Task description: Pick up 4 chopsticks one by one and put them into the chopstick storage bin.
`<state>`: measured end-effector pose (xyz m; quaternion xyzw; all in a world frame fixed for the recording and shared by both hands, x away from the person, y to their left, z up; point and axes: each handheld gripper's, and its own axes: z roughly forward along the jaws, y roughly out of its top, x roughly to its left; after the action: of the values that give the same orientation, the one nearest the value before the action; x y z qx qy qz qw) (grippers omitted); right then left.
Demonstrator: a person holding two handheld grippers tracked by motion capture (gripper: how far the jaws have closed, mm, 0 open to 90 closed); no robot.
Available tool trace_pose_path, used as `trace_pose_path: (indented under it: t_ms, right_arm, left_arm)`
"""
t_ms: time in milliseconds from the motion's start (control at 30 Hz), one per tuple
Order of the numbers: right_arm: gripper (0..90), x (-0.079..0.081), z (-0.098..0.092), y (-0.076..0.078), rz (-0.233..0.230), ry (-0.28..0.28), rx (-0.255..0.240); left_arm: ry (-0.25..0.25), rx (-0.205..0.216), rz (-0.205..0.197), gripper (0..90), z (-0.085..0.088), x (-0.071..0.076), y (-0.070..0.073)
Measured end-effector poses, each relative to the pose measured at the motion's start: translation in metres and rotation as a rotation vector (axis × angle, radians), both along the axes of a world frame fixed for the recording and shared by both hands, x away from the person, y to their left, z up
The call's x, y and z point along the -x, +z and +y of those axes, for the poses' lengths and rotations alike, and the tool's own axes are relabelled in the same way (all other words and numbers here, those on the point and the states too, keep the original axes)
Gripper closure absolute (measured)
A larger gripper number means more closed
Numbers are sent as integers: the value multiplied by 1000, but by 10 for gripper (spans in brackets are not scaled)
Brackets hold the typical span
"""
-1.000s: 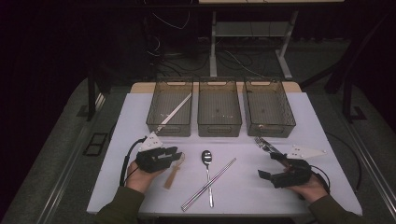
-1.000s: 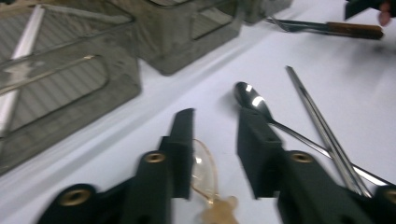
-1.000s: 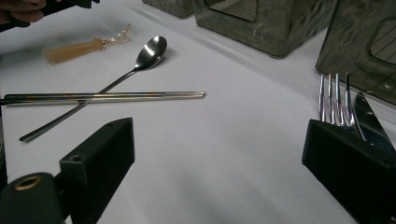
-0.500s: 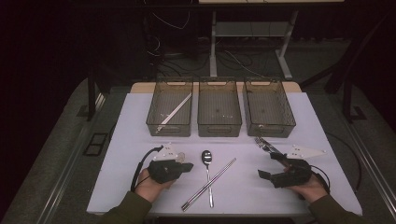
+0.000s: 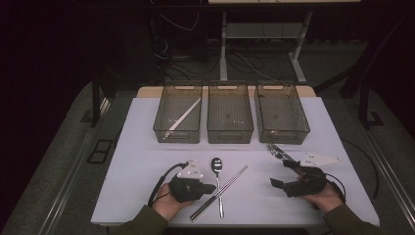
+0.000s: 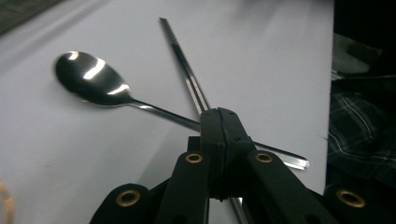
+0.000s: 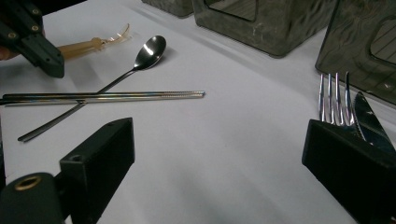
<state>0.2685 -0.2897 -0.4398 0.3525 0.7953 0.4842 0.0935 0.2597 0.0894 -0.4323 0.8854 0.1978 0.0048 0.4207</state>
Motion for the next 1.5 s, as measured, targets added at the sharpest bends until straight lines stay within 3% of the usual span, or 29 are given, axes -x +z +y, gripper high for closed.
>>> trace_pose_path:
  t_ms: [200,267,800,1267,1300,1333,1500]
  right_arm:
    - [94,0,0,0,1,0,1]
    - [95,0,0,0,0,-1,0]
    - [95,0,0,0,0,0,1]
    - [95,0,0,0,-2,0,2]
    - [95,0,0,0,-2,1,2]
    - [95,0,0,0,-2,0,2]
    - [95,0,0,0,-2,1,2]
  left_arm:
    - [-60,-62,4,896,-10,4,-4]
    - [-42,-41,23,896,-13,5,-7]
    - [-91,-130,9,896,-18,6,-12]
    - [-65,-142,-9,896,-15,4,-10]
    - [-40,-117,0,896,-16,5,-11]
    - [-51,-132,-6,897,-15,4,-10]
    - [-26,-128,-8,897,-12,3,-11]
